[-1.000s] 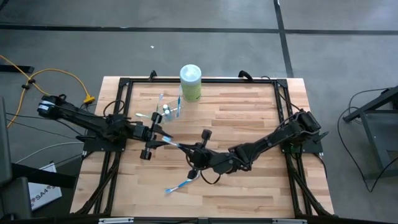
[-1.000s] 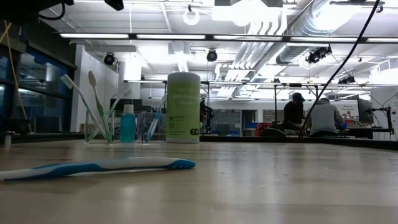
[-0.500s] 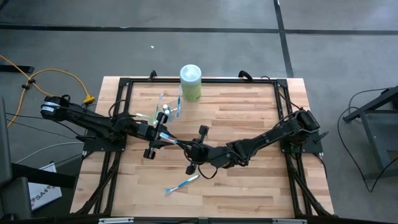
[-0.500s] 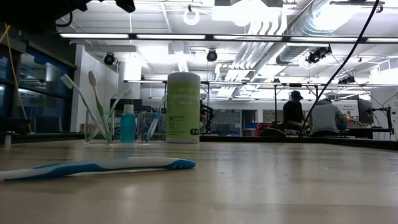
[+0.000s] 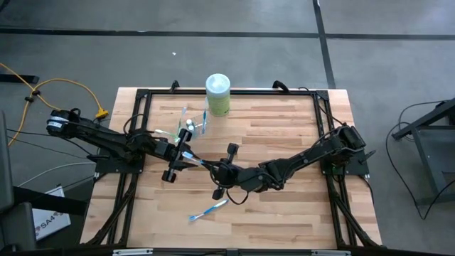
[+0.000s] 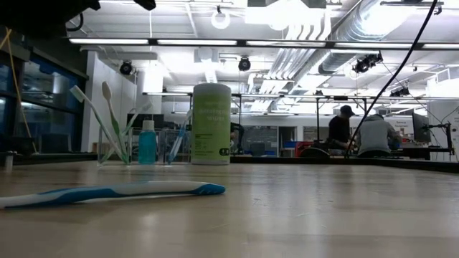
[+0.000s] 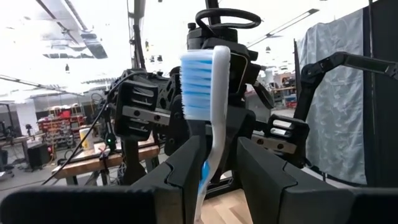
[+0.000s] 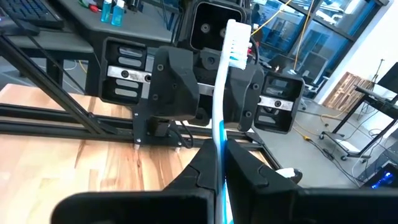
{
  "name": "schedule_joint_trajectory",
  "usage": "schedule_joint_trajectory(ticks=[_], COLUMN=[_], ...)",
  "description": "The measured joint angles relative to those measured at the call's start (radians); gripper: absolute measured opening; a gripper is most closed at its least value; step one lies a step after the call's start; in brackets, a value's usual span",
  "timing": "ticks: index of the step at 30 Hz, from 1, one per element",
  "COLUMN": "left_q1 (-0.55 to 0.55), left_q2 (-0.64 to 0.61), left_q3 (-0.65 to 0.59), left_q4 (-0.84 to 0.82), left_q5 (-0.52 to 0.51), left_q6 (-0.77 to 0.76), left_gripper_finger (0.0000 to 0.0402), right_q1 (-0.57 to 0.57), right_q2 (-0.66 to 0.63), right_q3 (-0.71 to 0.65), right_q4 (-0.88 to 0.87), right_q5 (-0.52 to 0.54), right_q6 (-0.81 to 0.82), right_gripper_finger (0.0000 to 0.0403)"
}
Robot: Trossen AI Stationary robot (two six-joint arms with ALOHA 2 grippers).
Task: Pick & Place toothbrushing station
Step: Put the blue toothbrush into the transparent organizer
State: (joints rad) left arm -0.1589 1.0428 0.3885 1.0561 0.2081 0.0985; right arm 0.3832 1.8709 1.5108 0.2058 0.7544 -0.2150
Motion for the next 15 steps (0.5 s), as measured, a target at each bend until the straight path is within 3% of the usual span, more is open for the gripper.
schedule_joint_trajectory(ticks=[15], left_q1=[0.0], left_q2=[0.0], left_q3=[0.0], left_q4=[-0.001], left_q5=[0.001], left_q6=[-0.001], left_gripper_finger=[0.0087], right_q1=[-0.011], right_q2=[0.001], right_q3=[0.0], right_q4=[0.008], right_q5=[-0.031], right_q6=[0.001], right_gripper_finger=[0.0004])
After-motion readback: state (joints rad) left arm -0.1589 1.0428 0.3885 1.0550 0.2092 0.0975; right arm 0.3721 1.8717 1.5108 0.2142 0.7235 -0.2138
